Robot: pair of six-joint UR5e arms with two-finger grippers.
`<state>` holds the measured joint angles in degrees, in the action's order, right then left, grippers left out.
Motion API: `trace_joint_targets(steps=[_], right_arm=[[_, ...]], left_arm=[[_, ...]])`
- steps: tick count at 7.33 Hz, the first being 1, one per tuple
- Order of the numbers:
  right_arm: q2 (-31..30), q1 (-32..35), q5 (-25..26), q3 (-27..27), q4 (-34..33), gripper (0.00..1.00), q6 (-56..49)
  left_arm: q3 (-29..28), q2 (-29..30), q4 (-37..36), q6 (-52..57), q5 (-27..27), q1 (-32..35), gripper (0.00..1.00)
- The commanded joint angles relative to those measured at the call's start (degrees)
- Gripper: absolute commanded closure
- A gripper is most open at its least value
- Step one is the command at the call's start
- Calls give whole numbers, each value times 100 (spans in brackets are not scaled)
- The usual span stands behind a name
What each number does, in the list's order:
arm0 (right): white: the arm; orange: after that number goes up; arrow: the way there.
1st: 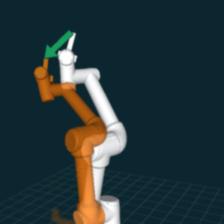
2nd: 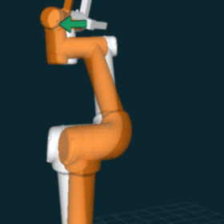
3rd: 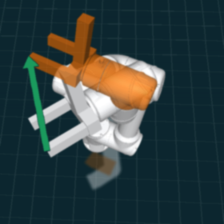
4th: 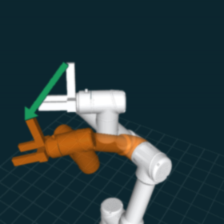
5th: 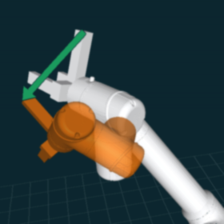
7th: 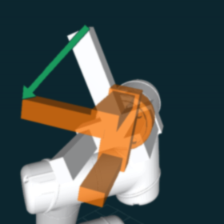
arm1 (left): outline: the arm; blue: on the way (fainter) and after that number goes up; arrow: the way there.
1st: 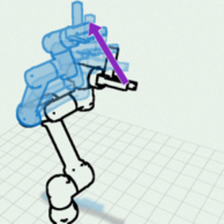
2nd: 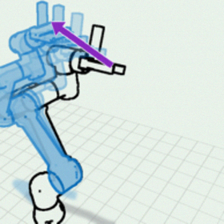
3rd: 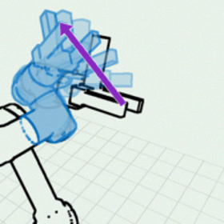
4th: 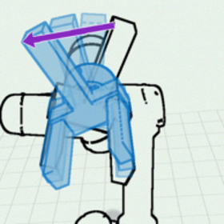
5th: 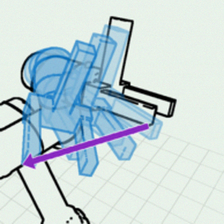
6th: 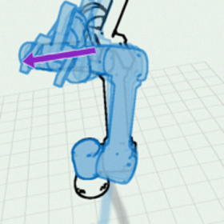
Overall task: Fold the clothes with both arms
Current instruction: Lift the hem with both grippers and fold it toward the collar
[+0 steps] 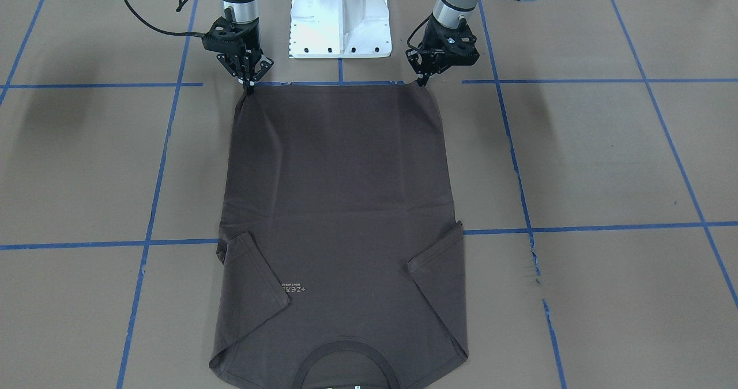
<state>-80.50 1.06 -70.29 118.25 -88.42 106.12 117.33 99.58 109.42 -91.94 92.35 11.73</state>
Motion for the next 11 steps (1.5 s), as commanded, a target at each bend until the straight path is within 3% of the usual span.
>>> trace_joint_targets(steps=[1,2,3,7,9,10,11], right_arm=[[-1,17,-19,214,0,100,-12],[-18,78,-37,442,-9,100,-30],[-45,148,-46,740,-53,100,-39],[156,-254,-510,3278,-2429,100,14],[840,-220,-679,3442,-3257,100,5],[1139,-55,-687,3119,-3365,100,-38],[1316,399,-722,2699,-3314,100,-187]], left_arm=[[52,17,-9,9,3,14,100],[296,-26,-70,44,11,48,100],[743,17,-662,53,20,40,100],[3168,44,-2870,-8,546,92,100],[3279,218,-3155,79,854,312,100],[2861,533,-3155,427,838,373,100],[2343,980,-3164,1040,846,887,100]])
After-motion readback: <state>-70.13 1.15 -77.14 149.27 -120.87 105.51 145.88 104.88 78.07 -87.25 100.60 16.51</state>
